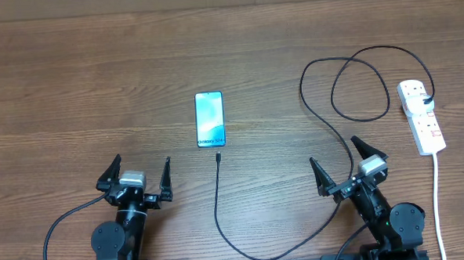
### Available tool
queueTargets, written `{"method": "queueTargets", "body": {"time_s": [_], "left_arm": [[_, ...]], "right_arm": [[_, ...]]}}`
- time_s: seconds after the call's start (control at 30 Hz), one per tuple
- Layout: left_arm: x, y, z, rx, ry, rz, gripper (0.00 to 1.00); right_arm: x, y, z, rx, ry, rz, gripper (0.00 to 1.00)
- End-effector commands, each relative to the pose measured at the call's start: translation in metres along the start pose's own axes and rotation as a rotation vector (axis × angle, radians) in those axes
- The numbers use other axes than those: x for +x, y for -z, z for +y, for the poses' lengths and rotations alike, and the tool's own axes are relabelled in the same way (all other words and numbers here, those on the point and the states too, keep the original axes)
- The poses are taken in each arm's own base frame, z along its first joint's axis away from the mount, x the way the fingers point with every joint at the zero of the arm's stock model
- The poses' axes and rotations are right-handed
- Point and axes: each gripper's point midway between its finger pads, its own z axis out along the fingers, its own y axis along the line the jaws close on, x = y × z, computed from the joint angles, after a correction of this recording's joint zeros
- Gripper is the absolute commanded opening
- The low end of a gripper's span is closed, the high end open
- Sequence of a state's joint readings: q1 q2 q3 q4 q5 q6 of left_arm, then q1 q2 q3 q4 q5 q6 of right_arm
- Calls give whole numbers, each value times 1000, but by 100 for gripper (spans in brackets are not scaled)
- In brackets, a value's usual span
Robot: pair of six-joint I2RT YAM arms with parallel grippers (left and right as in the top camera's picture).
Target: Plug charger to phone and switch on socket
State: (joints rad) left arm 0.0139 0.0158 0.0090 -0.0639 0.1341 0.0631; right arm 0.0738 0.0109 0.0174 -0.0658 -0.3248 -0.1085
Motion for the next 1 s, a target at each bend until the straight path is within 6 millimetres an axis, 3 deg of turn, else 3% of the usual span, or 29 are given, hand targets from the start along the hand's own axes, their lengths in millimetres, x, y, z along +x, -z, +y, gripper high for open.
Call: {"method": "queueTargets", "body": {"time_s": [0.0, 0.13, 0.27, 0.5, 0.73, 0.87, 0.97], "left_arm": [[0, 0, 3, -16, -21, -3, 100], [0, 0, 3, -17, -23, -3, 100], [-20, 2, -2, 16, -50, -81, 100], [-107, 31, -22, 135, -15, -242, 100], [-198, 85, -24, 139, 2, -300, 100], [-241, 103, -25, 145, 14, -247, 100], [-265, 104, -24, 151, 34, -154, 100]], "right_arm": [[1, 0, 0, 5, 3, -6, 100], [1, 0, 0, 5, 3, -6, 100], [1, 0, 0, 5, 3, -6, 100], [1, 0, 0, 5, 3, -6, 100], [1, 0, 0, 5, 3, -6, 100], [1, 0, 0, 5, 3, -6, 100], [1, 0, 0, 5, 3, -6, 100]]}}
